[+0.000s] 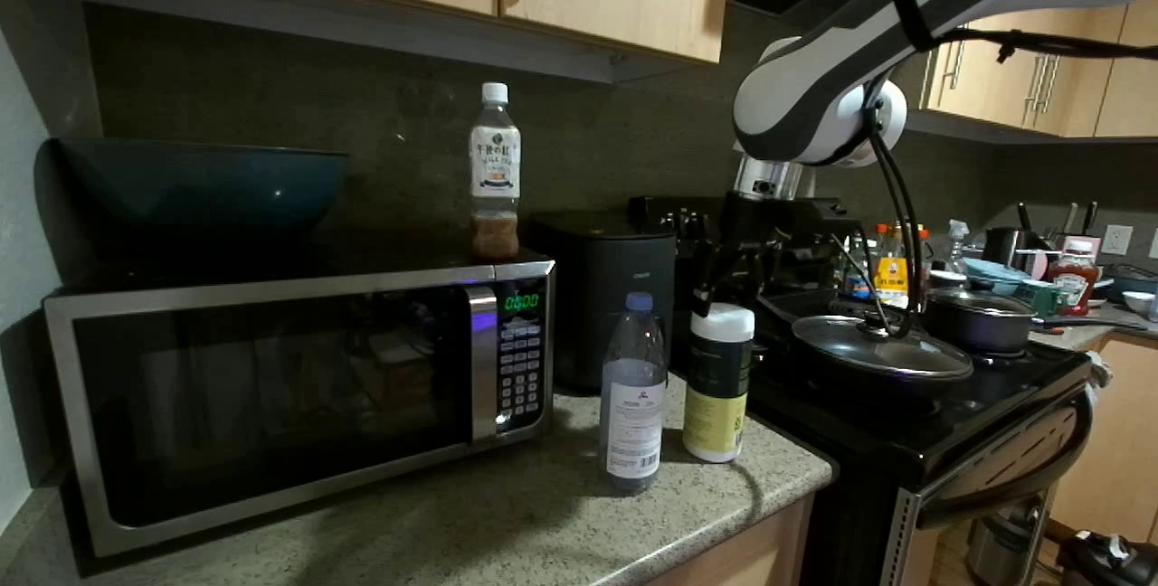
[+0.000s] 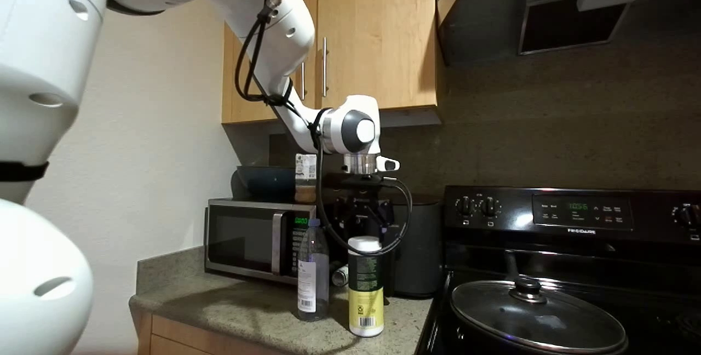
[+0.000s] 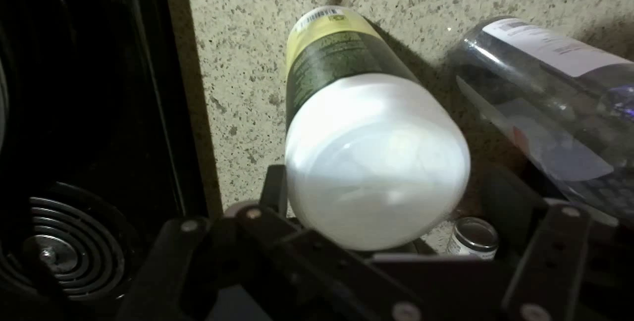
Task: Swap around the green bottle and the water bottle
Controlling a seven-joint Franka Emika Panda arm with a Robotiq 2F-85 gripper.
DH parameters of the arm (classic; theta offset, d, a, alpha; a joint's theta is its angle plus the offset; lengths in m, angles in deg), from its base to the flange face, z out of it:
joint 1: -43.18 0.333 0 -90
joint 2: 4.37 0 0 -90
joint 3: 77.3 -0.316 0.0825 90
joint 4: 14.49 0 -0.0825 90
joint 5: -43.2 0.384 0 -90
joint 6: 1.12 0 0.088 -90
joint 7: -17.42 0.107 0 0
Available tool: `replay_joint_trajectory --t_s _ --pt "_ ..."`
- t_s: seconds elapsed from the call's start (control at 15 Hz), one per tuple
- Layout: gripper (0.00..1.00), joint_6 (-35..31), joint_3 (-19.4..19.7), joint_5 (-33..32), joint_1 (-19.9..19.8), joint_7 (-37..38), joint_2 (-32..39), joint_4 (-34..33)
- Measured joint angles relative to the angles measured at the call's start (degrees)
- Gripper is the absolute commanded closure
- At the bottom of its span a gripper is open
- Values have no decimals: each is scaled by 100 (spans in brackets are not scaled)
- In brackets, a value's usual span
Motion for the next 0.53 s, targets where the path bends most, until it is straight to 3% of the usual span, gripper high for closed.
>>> replay_joint_trajectory --t_s 0.53 --pt "0 228 10 -86 -58 0 157 -42"
